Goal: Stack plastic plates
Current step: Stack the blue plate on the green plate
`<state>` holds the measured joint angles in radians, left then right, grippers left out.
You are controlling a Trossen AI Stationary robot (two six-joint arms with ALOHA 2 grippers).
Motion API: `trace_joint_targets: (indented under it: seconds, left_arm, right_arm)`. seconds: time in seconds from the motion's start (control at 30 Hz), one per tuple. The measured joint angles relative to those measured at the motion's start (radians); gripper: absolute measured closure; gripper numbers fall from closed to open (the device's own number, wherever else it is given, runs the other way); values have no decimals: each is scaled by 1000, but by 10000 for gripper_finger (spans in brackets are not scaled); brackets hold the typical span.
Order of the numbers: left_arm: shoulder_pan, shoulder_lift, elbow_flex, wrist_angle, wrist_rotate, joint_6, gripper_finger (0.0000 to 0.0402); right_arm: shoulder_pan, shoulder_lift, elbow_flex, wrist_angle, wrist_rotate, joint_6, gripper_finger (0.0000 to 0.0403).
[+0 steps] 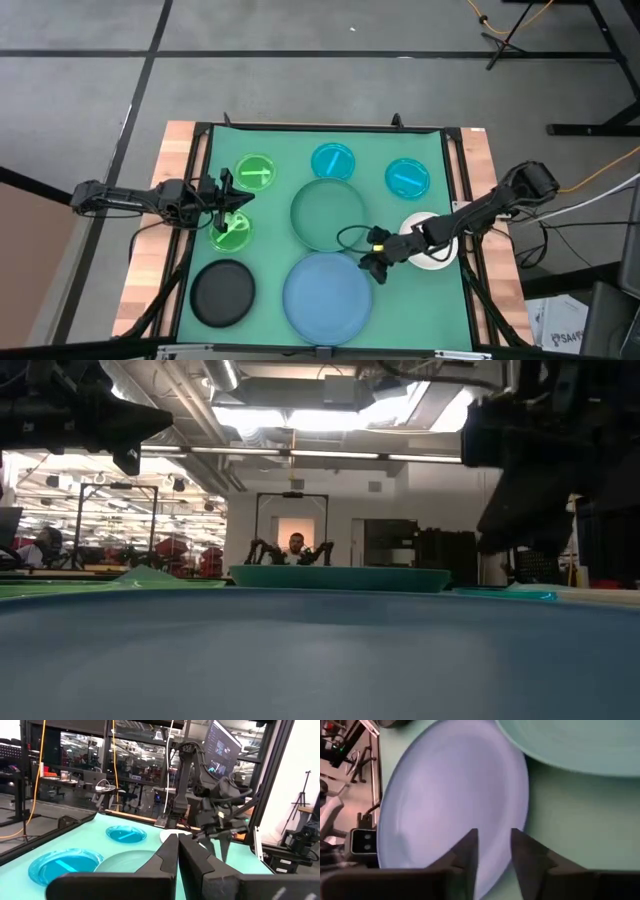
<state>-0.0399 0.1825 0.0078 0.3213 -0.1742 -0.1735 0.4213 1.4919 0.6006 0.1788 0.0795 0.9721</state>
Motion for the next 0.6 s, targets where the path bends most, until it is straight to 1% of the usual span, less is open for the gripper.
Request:
trace_joint_targets:
  seconds: [0.13,0.27,0.33,0.43,0.6]
  left_arm:
    - [0,0,0,-2,0,0,395]
    - [0,0,0,-19,0,0,395]
    - [0,0,0,-25,-1,0,395]
    - [0,0,0,-25,-5,0,395]
    - [0,0,0,-26,-19,0,395]
  right_arm:
    - [-2,68,0,26,1,26,224]
    - [-2,120,0,89,2,25,188]
    - [-2,137,0,122,-12,21,180]
    - [-2,160,0,146,-13,26,179]
    - [-2,206,3,176,7,59,196]
